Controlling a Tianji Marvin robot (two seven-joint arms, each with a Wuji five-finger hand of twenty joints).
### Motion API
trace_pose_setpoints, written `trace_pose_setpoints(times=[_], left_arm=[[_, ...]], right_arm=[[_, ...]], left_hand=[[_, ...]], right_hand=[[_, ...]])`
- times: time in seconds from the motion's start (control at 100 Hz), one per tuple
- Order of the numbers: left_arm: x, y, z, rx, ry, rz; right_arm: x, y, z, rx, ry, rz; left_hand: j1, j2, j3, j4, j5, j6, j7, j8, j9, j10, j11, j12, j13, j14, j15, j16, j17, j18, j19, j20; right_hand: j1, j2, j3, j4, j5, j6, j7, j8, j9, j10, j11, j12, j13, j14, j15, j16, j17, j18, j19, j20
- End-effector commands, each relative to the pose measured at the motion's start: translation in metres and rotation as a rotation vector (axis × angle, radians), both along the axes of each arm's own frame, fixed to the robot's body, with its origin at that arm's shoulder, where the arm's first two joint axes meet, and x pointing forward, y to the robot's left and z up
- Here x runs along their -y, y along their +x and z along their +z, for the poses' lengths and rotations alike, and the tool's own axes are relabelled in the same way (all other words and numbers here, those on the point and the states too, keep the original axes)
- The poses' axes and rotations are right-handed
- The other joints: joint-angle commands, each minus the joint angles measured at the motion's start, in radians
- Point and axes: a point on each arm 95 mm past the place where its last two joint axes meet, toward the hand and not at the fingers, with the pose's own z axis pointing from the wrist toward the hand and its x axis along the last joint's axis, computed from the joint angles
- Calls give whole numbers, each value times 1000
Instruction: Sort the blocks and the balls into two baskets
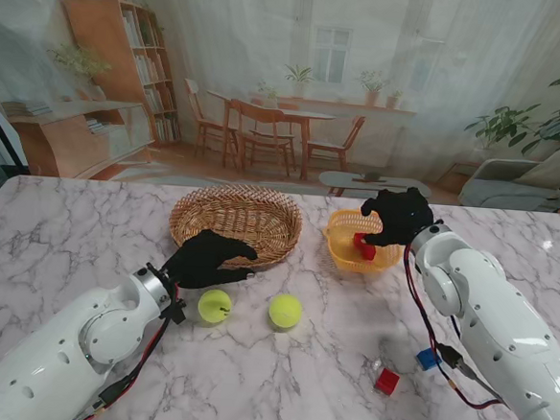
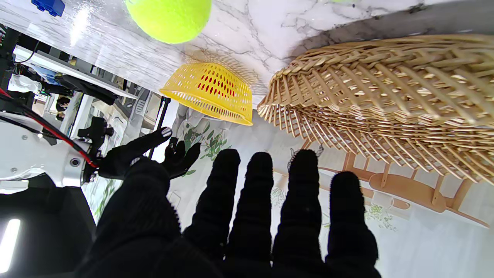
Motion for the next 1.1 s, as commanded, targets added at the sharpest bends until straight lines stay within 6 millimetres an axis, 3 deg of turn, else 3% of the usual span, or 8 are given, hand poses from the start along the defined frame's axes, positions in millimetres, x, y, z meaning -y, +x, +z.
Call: trace_pose_setpoints(times=[0.0, 0.52, 0.83, 1.09], left_arm=[[1, 0, -2, -9, 13, -9], [1, 0, -1, -5, 19, -9], [1, 0, -1, 0, 15, -7], [1, -3, 0, 1, 24, -7]], right_arm=[[1, -7, -1, 6, -20, 15], [-19, -76, 15, 91, -2, 167], [-30, -132, -4, 116, -59, 244], [-29, -168, -27, 86, -68, 239]], left_hand=[[-3, 45, -27, -15, 30, -19, 15, 7, 19, -19, 6, 0, 11, 0, 13, 4, -5, 20, 10, 7], [-1, 45, -26, -14, 30, -20, 16, 7, 20, -19, 6, 0, 12, 0, 13, 4, -4, 20, 10, 8], [0, 45, -25, -14, 32, -19, 18, 7, 21, -20, 8, 2, 14, -1, 15, 5, -3, 20, 12, 9], [0, 45, -26, -14, 31, -19, 20, 8, 21, -21, 10, 2, 15, 0, 17, 6, -3, 19, 13, 9]], right_hand=[[-36, 17, -14, 24, -16, 30, -14, 25, -21, 19, -14, -10, -13, 23, -42, -14, -23, 34, -19, 2], [-31, 47, -70, 32, 16, 26, -50, 29, 9, 23, -47, -25, -18, 45, -105, -45, -40, 60, -46, -8], [-29, 64, -109, 37, 44, 20, -71, 33, 41, 18, -75, -24, -8, 53, -149, -59, -46, 74, -62, -16], [-32, 74, -128, 40, 56, 20, -79, 37, 53, 16, -96, -23, 3, 54, -174, -67, -37, 76, -64, -18]])
